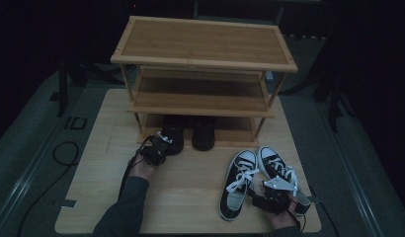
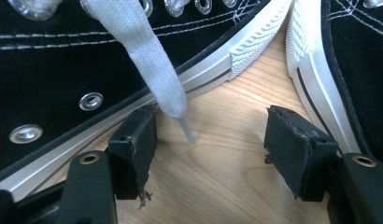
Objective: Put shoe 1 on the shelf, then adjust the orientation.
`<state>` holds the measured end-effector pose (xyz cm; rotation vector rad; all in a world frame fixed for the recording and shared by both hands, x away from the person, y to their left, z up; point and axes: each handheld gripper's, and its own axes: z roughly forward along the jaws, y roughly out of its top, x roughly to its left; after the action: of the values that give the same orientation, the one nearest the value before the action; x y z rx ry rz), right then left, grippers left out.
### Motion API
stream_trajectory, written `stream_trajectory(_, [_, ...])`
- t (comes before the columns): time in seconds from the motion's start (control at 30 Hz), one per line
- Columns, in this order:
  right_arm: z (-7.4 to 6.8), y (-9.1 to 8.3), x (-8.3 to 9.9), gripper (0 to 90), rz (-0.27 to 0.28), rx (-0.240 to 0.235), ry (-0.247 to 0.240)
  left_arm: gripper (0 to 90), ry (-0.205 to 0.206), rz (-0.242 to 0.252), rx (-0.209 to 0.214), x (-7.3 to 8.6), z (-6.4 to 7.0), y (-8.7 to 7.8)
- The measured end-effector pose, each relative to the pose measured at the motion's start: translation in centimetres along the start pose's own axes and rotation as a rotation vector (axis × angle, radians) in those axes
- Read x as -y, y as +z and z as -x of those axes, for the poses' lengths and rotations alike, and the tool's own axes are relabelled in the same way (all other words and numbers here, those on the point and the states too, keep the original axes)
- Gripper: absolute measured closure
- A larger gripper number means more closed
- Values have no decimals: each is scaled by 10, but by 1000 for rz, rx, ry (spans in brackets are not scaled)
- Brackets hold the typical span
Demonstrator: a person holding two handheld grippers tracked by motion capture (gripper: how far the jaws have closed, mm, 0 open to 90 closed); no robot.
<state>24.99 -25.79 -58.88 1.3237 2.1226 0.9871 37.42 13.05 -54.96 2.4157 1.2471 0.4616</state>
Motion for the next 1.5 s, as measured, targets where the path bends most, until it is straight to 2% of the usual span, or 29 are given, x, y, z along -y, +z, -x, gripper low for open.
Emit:
stream_trajectory(0.33, [0, 0, 0, 342, 0, 0, 1, 900, 33, -8, 20, -23, 11, 11])
stream_trajectory(0.5, [0, 0, 0, 342, -1, -1, 0, 900, 27, -11, 14, -28, 12, 13])
stream_trajectory(0.63, [0, 0, 0, 342, -1, -1, 0, 900, 9, -1, 25, -28, 10, 14])
stream_trajectory(0.93, [0, 0, 0, 341, 0, -1, -2, 784, -6, 14, 45, -19, 6, 10])
stream_trajectory(1.13, [0, 0, 0, 341, 0, -1, -2, 654, -46, 35, 51, -13, 2, 3])
stream_trajectory(1.27, [0, 0, 0, 341, -1, -1, -2, 632, -57, 54, 55, -6, -2, -3])
stream_trajectory(1.5, [0, 0, 0, 335, -2, -1, -1, 609, -80, 55, 48, 11, -11, -11])
